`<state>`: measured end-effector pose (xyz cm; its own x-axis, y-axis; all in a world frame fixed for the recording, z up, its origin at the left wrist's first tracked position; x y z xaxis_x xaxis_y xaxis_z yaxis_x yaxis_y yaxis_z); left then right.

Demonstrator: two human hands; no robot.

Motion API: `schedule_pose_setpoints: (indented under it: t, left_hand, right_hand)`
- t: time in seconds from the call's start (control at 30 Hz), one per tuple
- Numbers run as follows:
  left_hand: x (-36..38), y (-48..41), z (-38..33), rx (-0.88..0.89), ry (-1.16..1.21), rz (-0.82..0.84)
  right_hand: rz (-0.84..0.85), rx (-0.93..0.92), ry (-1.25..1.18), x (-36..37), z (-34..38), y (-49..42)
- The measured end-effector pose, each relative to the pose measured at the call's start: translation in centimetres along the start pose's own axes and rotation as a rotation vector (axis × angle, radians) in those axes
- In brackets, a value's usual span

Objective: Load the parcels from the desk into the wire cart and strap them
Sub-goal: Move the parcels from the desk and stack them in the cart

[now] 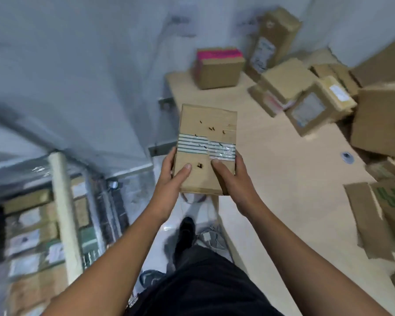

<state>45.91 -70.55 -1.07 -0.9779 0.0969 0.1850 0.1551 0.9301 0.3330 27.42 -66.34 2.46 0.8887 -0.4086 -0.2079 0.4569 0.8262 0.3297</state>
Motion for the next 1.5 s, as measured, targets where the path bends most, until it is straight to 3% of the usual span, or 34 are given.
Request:
schedule_pose_setpoints:
  t: [0.23,0.4,0.73,0.93,1.07,1.17,1.23,1.37,1.5]
  left_hand:
    - [-18.6,11.6,0.3,0.126,0.221,-0.532]
    - [-28.0,20.3,3.3,0.14,0.4,-0.906]
    - [-37.7,28.9,10.2,0.076,0.448,-1.28]
    - [-42.3,32.2,17.2,-0.094,0.391,-1.372]
    - [-46.4,32.4,22.8,-0.18,0.369,-1.301]
    - [-49.4,31.9,26.7,-0.28,0.337,-1.209]
    - [-51.2,31.1,29.5,-0.325,0.346,-1.187]
    - [-53.4,28.4,37.7,-0.406,0.526,-1.372]
    - [-51.8,24.6,46.3,-0.711,0.875,-1.484]
  right_hand:
    - [0.476,-0.188,0.178,19.3,2.9,8.7]
    - [0.859,-0.247,0.299,31.9,1.5,16.9]
    - [1.277,-0.202,0.66,50.2,-3.4,22.7]
    - [1.557,-0.39,0.802,61.3,-7.9,24.6]
    - [1.746,-0.545,1.024,66.0,-14.2,26.3]
    - [1.856,-0.522,1.199,67.6,-20.1,26.6]
    - [1.849,-0.442,1.279,68.0,-24.1,25.6]
    - [1.763,-0.283,1.335,68.1,-33.3,22.3]
    - [1.707,-0.557,1.547,67.4,-40.8,18.7]
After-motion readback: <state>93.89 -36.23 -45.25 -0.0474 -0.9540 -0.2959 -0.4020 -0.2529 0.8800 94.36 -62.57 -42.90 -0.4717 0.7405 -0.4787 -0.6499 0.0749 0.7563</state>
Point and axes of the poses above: each hand's wrist, its own y-axis away from the middle knuckle, its own x-axis out of the palm, z = x × y, the point moved 5 cm from there along -y, towards the middle knuckle, and after that the axes turned 8 degrees about -z, right-handed, at the moved point
